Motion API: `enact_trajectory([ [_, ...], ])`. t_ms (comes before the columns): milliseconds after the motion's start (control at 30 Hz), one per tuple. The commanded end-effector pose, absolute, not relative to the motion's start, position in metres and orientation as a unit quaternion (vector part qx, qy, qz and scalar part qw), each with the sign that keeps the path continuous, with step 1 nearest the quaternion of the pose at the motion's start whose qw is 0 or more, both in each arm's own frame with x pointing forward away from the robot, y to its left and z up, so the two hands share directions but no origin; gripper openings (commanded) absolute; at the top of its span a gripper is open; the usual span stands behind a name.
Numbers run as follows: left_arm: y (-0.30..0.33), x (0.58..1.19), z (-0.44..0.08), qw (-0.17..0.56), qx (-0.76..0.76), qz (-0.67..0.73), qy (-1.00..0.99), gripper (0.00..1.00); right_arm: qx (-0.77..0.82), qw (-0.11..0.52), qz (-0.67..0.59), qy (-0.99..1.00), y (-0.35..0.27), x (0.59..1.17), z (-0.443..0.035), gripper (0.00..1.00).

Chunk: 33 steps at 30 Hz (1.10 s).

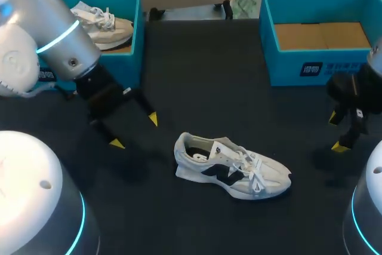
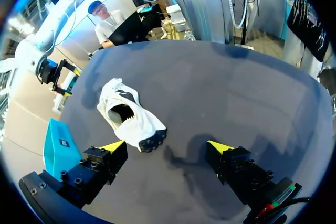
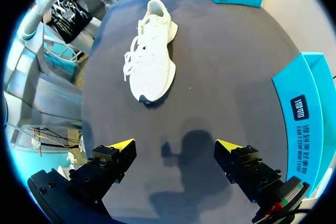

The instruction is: Take the shoe out of the shoebox, open the shoe tongue, remove and reinsert the insole, then place the shoe into the shoebox

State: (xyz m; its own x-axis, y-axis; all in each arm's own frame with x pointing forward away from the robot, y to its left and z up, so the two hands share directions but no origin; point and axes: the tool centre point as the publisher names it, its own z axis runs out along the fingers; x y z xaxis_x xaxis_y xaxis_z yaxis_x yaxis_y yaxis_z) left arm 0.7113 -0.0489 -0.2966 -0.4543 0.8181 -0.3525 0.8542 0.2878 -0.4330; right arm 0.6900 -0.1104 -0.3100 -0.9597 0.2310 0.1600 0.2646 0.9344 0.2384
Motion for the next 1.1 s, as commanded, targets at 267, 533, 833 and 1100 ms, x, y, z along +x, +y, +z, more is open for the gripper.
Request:
enact_trajectory([
  [267,-0.030,0.706,-0.309,0.028,0.410,-0.358,0.838,1.00,-0.126,0.064,-0.130,-0.981,-0.111,0.689,-0.310,1.00],
  [533,-0.029,0.690,-0.328,0.017,0.311,-0.382,0.870,1.00,-0.126,0.064,-0.130,-0.981,-0.111,0.689,-0.310,1.00],
  [833,-0.035,0.673,-0.337,-0.003,0.309,-0.371,0.876,1.00,-0.126,0.064,-0.130,-0.981,-0.111,0.689,-0.310,1.00],
  [1100,-0.035,0.673,-0.337,-0.003,0.309,-0.371,0.876,1.00,-0.126,0.064,-0.130,-0.981,-0.111,0.689,-0.310,1.00],
])
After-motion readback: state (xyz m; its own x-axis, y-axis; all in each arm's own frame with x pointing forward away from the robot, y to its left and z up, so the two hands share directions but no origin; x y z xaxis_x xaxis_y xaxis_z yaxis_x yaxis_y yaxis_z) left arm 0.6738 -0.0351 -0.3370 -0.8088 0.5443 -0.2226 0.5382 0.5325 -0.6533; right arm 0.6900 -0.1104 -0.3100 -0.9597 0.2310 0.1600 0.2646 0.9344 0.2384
